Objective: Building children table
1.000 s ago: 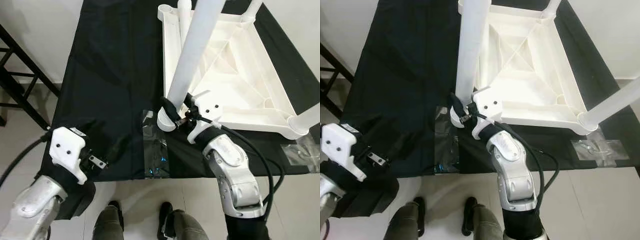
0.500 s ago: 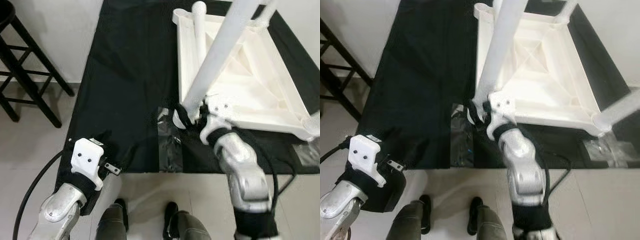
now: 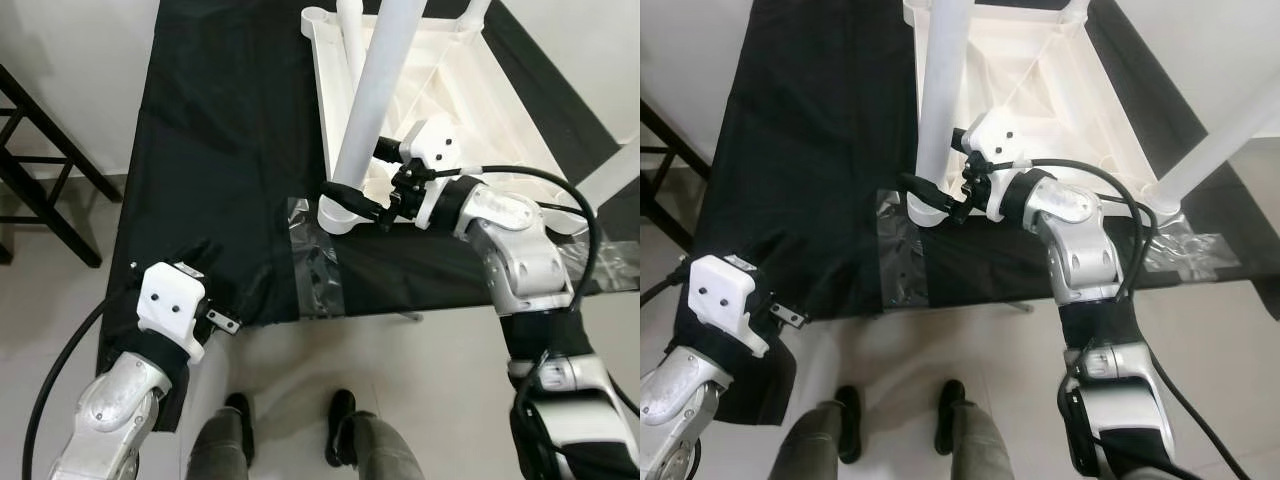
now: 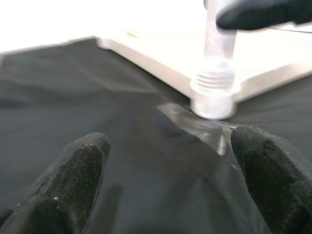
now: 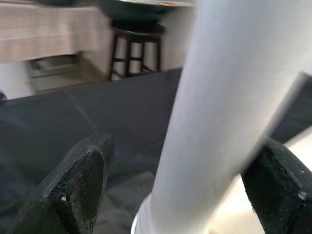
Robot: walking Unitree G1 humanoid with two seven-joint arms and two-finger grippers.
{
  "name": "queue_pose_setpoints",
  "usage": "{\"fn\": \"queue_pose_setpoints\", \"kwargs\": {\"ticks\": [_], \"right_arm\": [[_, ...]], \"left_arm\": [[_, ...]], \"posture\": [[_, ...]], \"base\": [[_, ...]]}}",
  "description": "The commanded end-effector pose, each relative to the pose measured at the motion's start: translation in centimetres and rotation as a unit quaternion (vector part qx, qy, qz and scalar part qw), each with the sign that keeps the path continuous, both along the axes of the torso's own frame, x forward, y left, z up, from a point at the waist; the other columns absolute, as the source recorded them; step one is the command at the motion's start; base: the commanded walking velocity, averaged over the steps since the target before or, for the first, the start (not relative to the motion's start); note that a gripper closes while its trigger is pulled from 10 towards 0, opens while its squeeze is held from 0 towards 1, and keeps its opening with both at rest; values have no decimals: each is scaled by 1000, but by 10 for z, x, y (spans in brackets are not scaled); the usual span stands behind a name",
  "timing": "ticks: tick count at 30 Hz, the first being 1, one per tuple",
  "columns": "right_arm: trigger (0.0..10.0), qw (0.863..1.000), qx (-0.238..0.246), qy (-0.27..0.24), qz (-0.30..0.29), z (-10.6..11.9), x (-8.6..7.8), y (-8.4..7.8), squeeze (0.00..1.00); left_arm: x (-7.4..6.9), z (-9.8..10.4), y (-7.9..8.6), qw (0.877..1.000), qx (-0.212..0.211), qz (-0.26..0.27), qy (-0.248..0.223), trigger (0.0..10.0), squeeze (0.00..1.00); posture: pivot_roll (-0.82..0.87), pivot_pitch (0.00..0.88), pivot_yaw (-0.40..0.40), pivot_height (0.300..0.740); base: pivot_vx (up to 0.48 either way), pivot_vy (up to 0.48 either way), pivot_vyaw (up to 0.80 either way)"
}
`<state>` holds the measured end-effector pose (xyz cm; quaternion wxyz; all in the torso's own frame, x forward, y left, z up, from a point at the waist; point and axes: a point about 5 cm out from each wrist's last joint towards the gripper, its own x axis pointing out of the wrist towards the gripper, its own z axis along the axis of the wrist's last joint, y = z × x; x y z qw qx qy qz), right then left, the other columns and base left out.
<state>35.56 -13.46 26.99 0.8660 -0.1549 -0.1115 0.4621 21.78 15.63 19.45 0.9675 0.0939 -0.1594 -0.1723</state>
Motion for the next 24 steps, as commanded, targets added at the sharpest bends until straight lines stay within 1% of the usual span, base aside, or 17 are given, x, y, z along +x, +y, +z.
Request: {"fn": "queue_pose_setpoints", "kwargs": {"ticks": [1, 2, 3, 4, 7, 8, 10, 11, 12, 13, 15, 16, 17, 18, 20, 24], "right_arm": [[10000, 999, 0, 7, 41, -3, 6, 16, 0], [10000, 999, 0, 7, 41, -3, 6, 16, 0], [10000, 999, -7, 5, 43, -3, 11, 19, 0], [10000, 999, -7, 5, 43, -3, 11, 19, 0], [10000, 997, 5, 3, 71, -2, 15, 23, 0], [10000, 997, 5, 3, 71, -2, 15, 23, 0], [10000, 998, 22, -1, 65, -5, 11, 16, 0], [10000, 998, 22, -1, 65, -5, 11, 16, 0], [10000, 998, 30, -1, 59, -7, 9, 13, 0], [10000, 998, 30, -1, 59, -7, 9, 13, 0], [10000, 998, 41, 5, 42, -13, 6, 3, 0], [10000, 998, 41, 5, 42, -13, 6, 3, 0], [10000, 998, 43, 11, 34, -17, 3, -3, 0], [10000, 998, 43, 11, 34, -17, 3, -3, 0], [10000, 998, 53, 21, 35, -24, -5, -12, 0], [10000, 997, 63, 23, 45, -27, -9, -14, 0]], "left_arm": [[-4, -7, -1, 1000, 11, 0, 13, 10000, 0], [-4, -7, -1, 1000, 11, 0, 13, 10000, 0], [-4, -7, 0, 1000, 14, 7, 14, 10000, 0], [-4, -7, 0, 1000, 14, 7, 14, 10000, 0], [0, -8, 8, 998, 10, 54, 31, 10000, 0], [0, -8, 8, 998, 10, 54, 31, 10000, 0], [1, -7, 14, 997, 0, 72, 38, 10000, 0], [1, -7, 14, 997, 0, 72, 38, 10000, 0], [1, -7, 16, 996, -1, 76, 39, 10000, 0], [1, -7, 16, 996, -1, 76, 39, 10000, 0], [2, -8, 17, 996, -2, 76, 42, 10000, 0], [2, -8, 17, 996, -2, 76, 42, 10000, 0], [4, -8, 17, 996, -5, 75, 43, 10000, 0], [4, -8, 17, 996, -5, 75, 43, 10000, 0], [9, -6, 17, 996, -11, 77, 41, 10000, 0], [11, -6, 17, 996, -16, 80, 40, 10000, 0]], "posture": [[165, 335, -97, 740], [165, 335, -97, 740], [168, 336, -98, 740], [168, 336, -98, 740], [178, 338, -105, 740], [178, 338, -105, 740], [179, 345, -106, 740], [179, 345, -106, 740], [179, 345, -106, 740], [179, 345, -106, 740], [153, 336, -95, 740], [153, 336, -95, 740], [147, 332, -96, 740], [147, 332, -96, 740], [136, 320, -99, 740], [134, 317, -96, 740]], "base": [[0, 0, 0], [0, 0, 0], [0, 0, 0], [0, 0, 0], [0, 0, 0], [0, 0, 0], [0, 0, 0], [0, 0, 0], [0, 0, 0], [0, 0, 0], [0, 0, 0], [0, 0, 0], [0, 0, 0], [0, 0, 0], [0, 0, 0], [0, 0, 0]]}}
